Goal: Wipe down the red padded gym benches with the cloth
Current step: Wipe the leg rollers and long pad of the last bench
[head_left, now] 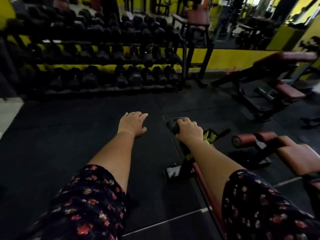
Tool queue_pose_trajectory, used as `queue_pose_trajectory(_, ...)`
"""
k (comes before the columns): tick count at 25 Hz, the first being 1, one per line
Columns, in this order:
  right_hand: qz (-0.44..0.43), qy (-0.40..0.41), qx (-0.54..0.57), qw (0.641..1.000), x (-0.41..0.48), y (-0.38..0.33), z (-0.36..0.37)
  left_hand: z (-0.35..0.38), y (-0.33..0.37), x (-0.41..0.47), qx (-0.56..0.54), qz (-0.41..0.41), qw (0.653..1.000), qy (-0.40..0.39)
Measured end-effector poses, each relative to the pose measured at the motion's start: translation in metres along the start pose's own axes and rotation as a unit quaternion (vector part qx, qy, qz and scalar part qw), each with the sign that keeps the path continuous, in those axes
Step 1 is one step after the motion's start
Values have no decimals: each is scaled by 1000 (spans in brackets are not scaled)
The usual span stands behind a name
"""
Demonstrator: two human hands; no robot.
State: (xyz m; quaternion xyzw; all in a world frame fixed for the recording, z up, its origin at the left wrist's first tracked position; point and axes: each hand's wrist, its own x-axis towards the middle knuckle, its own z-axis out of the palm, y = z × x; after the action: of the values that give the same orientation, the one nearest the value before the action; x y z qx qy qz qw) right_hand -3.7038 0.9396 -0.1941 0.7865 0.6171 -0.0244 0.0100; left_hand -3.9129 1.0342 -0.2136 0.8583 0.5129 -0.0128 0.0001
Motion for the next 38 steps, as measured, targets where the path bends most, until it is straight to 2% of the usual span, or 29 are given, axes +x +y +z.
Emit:
queue_pose_trajectory(9, -89, -6, -3, 996, 134, -76, -7, 21, -95, 57, -17, -80, 996, -27)
queue_pose_trajectory(17, -159, -22, -23, 987, 316, -103, -29, 16, -159, 192, -39, -148, 988, -35)
queue_pose_trajectory(22, -209, -24, 6, 978, 432, -140, -59, -4, -213, 268, -53, -216, 975, -1)
queue_pose_trajectory(26, -270, -47, -1, 962, 478, -202, -49, -5, -262, 290, -24, -235, 972, -9)
queue_pose_trajectory(33, -350, -57, -31, 935, 559, -335, -31, 14, -391, 308, -56, -323, 944, -24)
queue_pose_trajectory(38, -386, -74, -10, 920, 622, -468, -27, 14, -512, 321, -79, -385, 919, -32)
